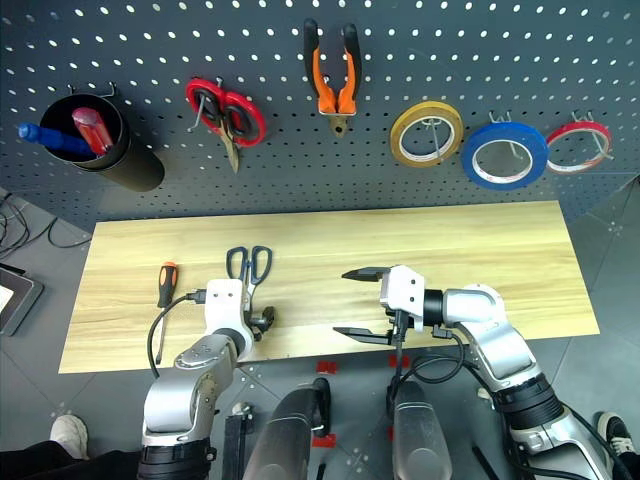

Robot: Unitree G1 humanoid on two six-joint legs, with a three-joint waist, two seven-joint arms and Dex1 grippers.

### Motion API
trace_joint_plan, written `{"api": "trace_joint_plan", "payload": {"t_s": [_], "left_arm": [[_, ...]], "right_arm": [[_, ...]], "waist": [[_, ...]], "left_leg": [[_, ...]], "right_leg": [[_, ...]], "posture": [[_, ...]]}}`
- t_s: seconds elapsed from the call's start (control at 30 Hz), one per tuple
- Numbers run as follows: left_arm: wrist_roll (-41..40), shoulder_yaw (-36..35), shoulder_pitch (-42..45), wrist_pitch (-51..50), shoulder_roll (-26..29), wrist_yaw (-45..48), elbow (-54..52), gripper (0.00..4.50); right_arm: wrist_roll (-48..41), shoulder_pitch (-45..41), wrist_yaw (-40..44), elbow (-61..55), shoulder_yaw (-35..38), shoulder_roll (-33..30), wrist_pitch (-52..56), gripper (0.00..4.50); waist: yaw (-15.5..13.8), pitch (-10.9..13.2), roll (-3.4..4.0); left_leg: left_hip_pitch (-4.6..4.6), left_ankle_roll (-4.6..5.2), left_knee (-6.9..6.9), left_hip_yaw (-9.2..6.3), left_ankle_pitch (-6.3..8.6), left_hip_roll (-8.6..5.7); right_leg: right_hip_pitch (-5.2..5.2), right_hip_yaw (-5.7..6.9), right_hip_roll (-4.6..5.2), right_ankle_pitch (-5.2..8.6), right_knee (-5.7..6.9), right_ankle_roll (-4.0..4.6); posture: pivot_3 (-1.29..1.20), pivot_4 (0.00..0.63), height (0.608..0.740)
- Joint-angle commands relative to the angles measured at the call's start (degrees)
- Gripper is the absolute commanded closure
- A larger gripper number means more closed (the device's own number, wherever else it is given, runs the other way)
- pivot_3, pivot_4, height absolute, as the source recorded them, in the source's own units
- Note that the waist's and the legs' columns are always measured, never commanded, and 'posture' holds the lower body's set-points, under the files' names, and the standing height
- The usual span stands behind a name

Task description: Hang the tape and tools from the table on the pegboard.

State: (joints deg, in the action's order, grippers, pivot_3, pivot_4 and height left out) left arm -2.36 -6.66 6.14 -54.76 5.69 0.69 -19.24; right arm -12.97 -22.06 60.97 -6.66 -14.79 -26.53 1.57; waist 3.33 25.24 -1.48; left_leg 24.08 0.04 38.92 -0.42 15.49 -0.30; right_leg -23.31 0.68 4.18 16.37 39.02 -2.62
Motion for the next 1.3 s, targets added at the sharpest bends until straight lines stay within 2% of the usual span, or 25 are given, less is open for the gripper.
{"api": "trace_joint_plan", "payload": {"t_s": [0.03, 0.23, 0.27, 0.63, 0.73, 0.8, 0.9, 1.07, 1.3], "left_arm": [[-0.3, -1.4, -2.9, -2.5, -0.2, -0.4, -0.9, 1.94], [-1.0, -2.0, -4.7, -3.2, 0.1, -0.3, -2.3, 3.83], [-1.1, -2.1, -4.9, -3.2, 0.1, -0.2, -2.4, 4.04], [-2.4, -2.6, -4.1, -2.8, -1.8, -0.7, -3.0, 4.05], [-2.3, -0.1, -6.3, -1.3, -4.1, -1.2, -5.8, 4.05], [-1.1, 4.2, -8.5, 0.2, -4.4, -1.5, -8.5, 4.05], [2.8, 12.3, -11.2, 4.1, -1.0, -1.3, -11.9, 4.05], [8.3, 19.4, -17.0, 12.4, 3.8, -2.3, -18.2, 4.05], [14.0, 21.2, -21.6, 25.1, 9.6, -1.7, -21.9, 4.05]], "right_arm": [[-0.4, 0.0, -0.2, -1.9, 0.0, 0.2, -0.3, 0.0], [-0.3, -0.3, -0.3, -1.6, 0.0, 0.4, -0.4, 0.0], [-0.3, -0.3, -0.2, -1.5, 0.0, 0.4, -0.5, 0.0], [-0.2, -1.0, -0.3, -0.1, 0.4, 0.6, -0.7, 0.0], [-0.4, -0.6, -0.5, -0.3, 0.8, 0.4, -0.9, 0.0], [-1.0, 0.5, -0.5, -1.4, 1.5, 0.1, -1.4, 0.0], [-2.7, 1.9, -0.2, -2.9, 2.6, 0.0, -1.8, 0.0], [-9.4, 4.4, -0.9, -5.4, 6.4, 1.0, 1.5, 0.0], [-16.9, 5.3, 2.4, -5.2, 9.6, 2.3, 0.3, 0.0]], "waist": [[0.0, 0.1, 0.02], [0.0, 0.2, 0.06], [0.0, 0.2, 0.08], [0.0, 0.4, 0.18], [0.0, 0.4, 0.18], [-0.1, 0.4, 0.18], [-0.3, 0.4, 0.18], [-0.2, 0.4, 0.18], [-0.1, 0.1, 0.22]], "left_leg": [[0.0, 0.0, -0.01, 0.0, 0.0, 0.0], [0.0, -0.01, -0.03, 0.01, 0.0, 0.0], [0.0, -0.01, -0.04, 0.0, 0.0, 0.0], [-0.01, -0.03, -0.1, 0.01, -0.01, 0.0], [0.01, -0.04, -0.11, 0.02, 0.0, 0.0], [0.03, -0.06, -0.13, 0.05, 0.0, 0.0], [0.13, -0.08, -0.17, 0.01, 0.0, 0.0], [0.35, -0.11, -0.16, -0.11, -0.01, 0.0], [0.57, -0.12, -0.19, -0.19, -0.02, 0.0]], "right_leg": [[0.0, 0.0, 0.0, 0.0, -0.01, 0.0], [0.0, 0.0, 0.01, 0.0, -0.03, 0.0], [0.0, 0.0, 0.01, 0.0, -0.03, 0.0], [-0.01, 0.0, 0.01, 0.01, -0.05, -0.01], [-0.01, -0.01, 0.03, 0.01, -0.1, -0.01], [-0.01, -0.01, 0.05, 0.01, -0.15, -0.01], [-0.03, 0.02, 0.07, 0.01, -0.27, -0.02], [-0.22, 0.07, 0.08, 0.0, -0.27, -0.02], [-0.43, 0.14, 0.09, 0.0, -0.29, -0.02]], "posture": [[-0.12, 0.508, 0.74], [-0.12, 0.506, 0.74], [-0.12, 0.506, 0.74], [-0.12, 0.5, 0.74], [-0.12, 0.486, 0.74], [-0.12, 0.476, 0.74], [-0.12, 0.456, 0.74], [-0.13, 0.426, 0.74], [-0.11, 0.363, 0.74]]}}
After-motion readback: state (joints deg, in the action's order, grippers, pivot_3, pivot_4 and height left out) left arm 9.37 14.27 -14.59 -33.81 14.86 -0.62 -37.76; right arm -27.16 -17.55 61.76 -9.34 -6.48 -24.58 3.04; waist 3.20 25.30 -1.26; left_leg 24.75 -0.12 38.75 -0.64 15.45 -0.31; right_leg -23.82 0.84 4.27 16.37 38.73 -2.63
